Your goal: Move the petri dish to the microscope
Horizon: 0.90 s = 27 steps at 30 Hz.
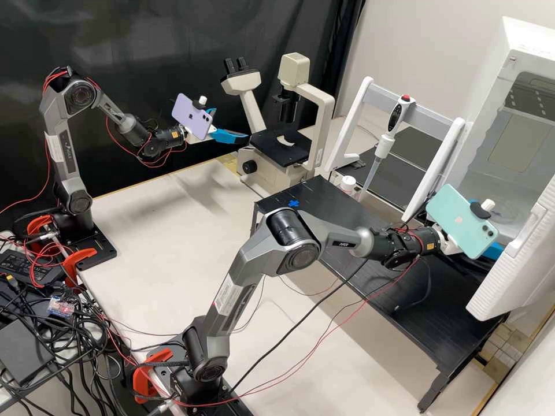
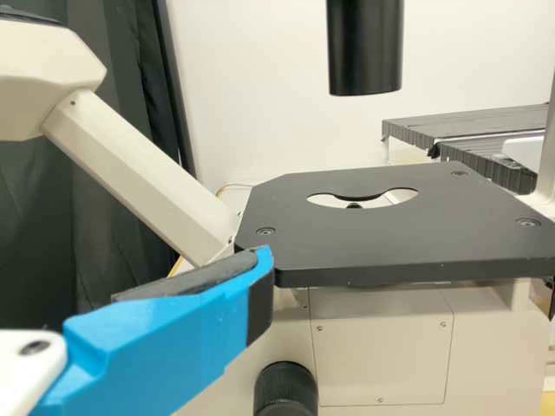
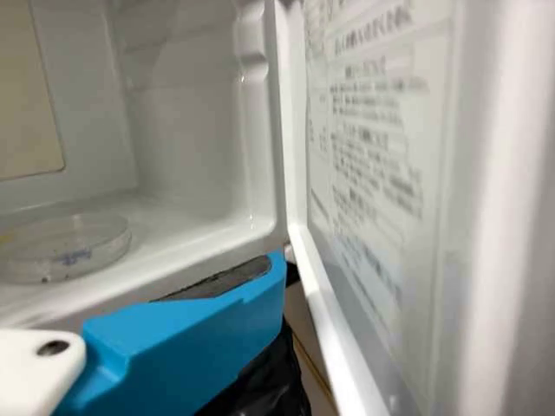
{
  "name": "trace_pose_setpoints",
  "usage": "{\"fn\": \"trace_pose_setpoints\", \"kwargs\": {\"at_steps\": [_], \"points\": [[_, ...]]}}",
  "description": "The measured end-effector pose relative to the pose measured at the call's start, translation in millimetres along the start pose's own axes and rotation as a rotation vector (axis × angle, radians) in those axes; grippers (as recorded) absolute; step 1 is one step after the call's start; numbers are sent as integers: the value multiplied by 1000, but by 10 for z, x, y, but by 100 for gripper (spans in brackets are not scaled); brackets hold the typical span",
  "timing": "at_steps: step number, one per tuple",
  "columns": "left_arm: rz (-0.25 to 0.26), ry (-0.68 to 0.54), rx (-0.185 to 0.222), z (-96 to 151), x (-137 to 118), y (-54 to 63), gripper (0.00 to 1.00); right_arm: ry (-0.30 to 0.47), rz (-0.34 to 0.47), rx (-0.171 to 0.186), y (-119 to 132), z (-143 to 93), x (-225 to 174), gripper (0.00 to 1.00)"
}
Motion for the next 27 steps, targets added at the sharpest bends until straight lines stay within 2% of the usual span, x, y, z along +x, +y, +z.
{"fn": "trace_pose_setpoints", "kwargs": {"at_steps": [5, 10, 16, 18, 21, 27], "points": [[0, 0, 0, 0, 0, 0, 100, 21, -19, -12, -14, -44, 160, 100], [0, 0, 0, 0, 0, 0, 100, 60, -55, -55, -110, -120, 331, 100], [0, 0, 0, 0, 0, 0, 100, 87, -108, -72, -257, -195, 502, 100], [0, 0, 0, 0, 0, 0, 100, 99, -125, -90, -318, -209, 545, 100], [0, 0, 0, 0, 0, 0, 100, 98, -154, -99, -380, -221, 607, 100], [0, 0, 0, 0, 0, 0, 100, 55, -199, -84, -508, -123, 682, 100]]}}
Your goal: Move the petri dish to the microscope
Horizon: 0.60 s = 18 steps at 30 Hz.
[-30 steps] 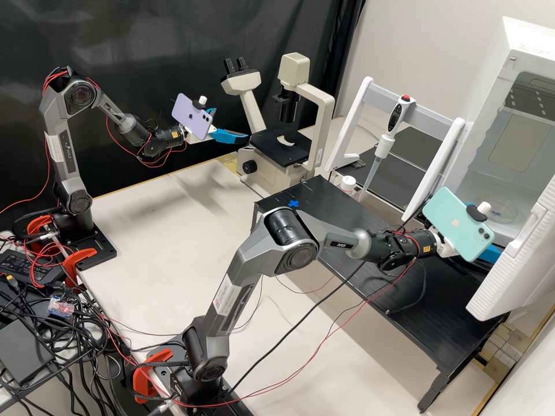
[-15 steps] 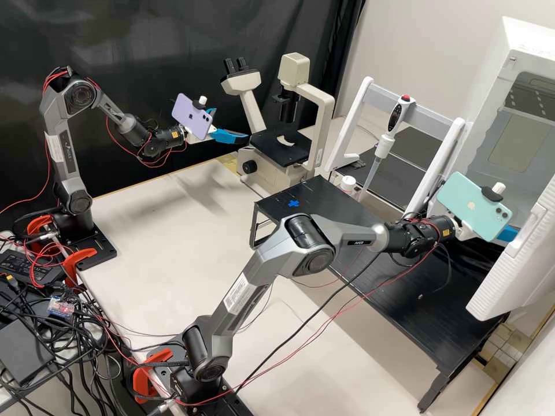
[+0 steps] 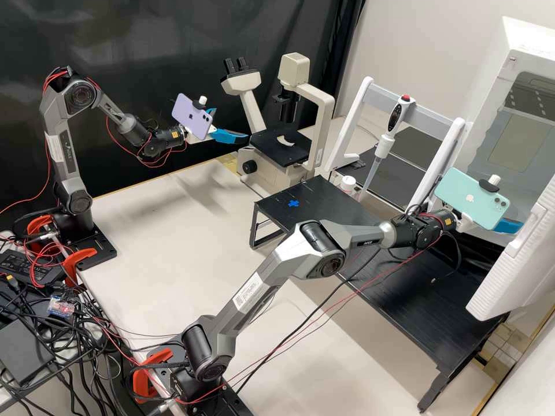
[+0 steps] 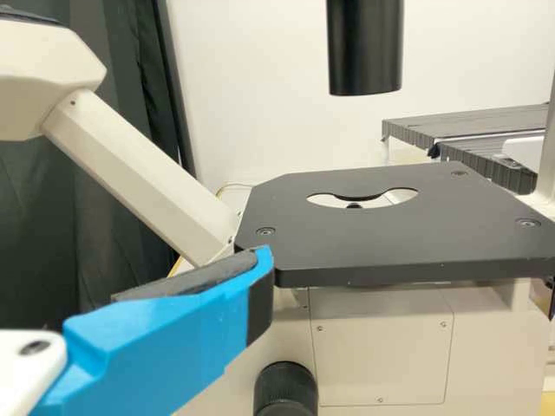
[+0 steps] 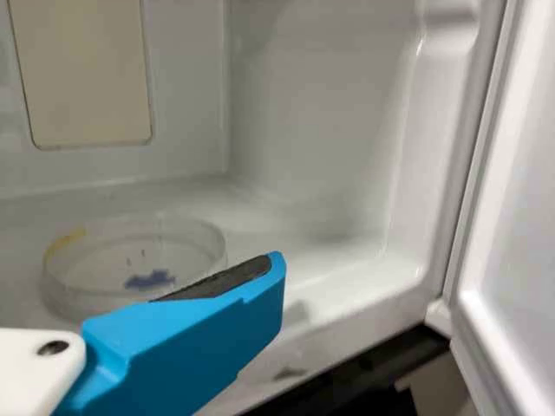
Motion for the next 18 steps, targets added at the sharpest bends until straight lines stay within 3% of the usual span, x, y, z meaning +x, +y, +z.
{"fn": "trace_pose_setpoints", "kwargs": {"at_steps": [10, 11, 18], "points": [[0, 0, 0, 0, 0, 0, 100, 11, -14, -21, -39, 21, 48, 100], [0, 0, 0, 0, 0, 0, 100, 11, -17, -28, -50, 29, 56, 0], [0, 0, 0, 0, 0, 0, 100, 17, -50, -36, -88, 36, 89, 0]]}}
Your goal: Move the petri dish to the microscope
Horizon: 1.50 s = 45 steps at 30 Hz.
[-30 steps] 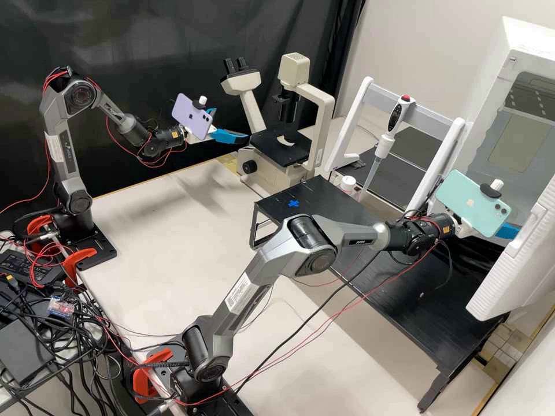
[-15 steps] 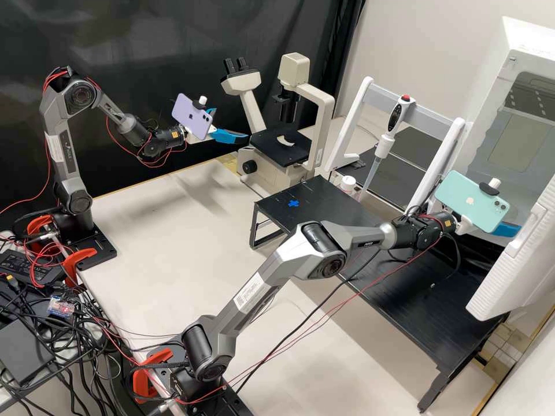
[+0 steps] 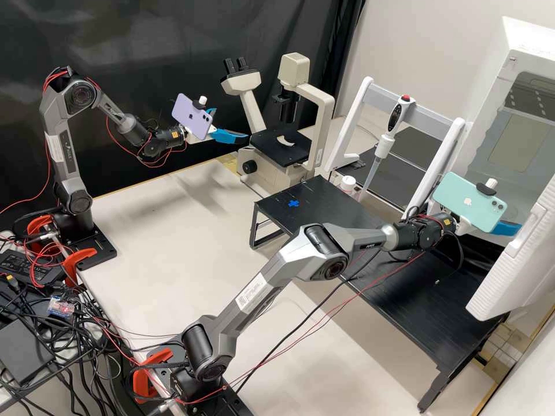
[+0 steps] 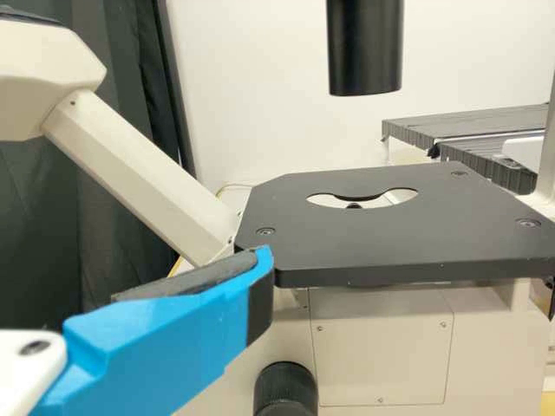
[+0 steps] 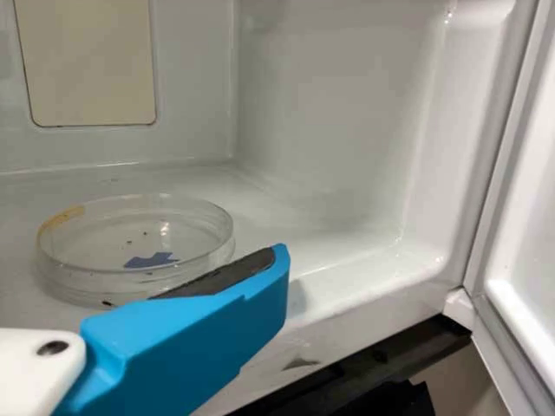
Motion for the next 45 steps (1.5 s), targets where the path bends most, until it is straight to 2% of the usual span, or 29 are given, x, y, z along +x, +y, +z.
{"fn": "trace_pose_setpoints", "kwargs": {"at_steps": [23, 45], "points": [[0, 0, 0, 0, 0, 0, 100, -3, -12, -10, -18, 11, 15, 0], [0, 0, 0, 0, 0, 0, 100, -20, -3, -4, 45, 114, 3, 0]]}}
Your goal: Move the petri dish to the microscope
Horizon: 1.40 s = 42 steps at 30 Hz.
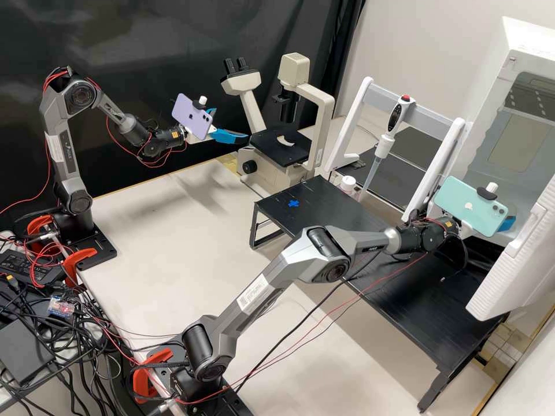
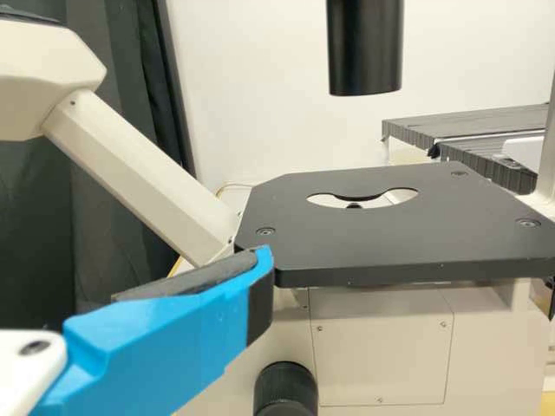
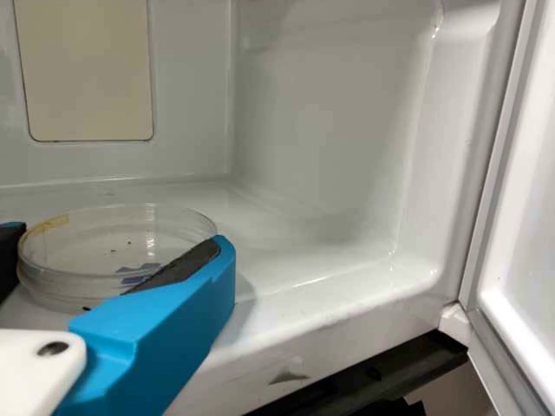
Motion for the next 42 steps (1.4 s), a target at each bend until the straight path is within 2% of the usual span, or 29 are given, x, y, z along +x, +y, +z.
{"fn": "trace_pose_setpoints", "kwargs": {"at_steps": [9, 15, 25, 37, 42], "points": [[0, 0, 0, 0, 0, 0, 100, 0, 9, -3, 58, 114, -17, 0], [0, 0, 0, 0, 0, 0, 100, -29, 34, -10, 241, 250, -98, 0], [0, 0, 0, 0, 0, 0, 100, -45, 59, -9, 463, 259, -300, 0], [0, 0, 0, 0, 0, 0, 100, -46, 60, -10, 427, 240, -477, 0], [0, 0, 0, 0, 0, 0, 100, -30, 70, 11, 394, 226, -611, 0]]}}
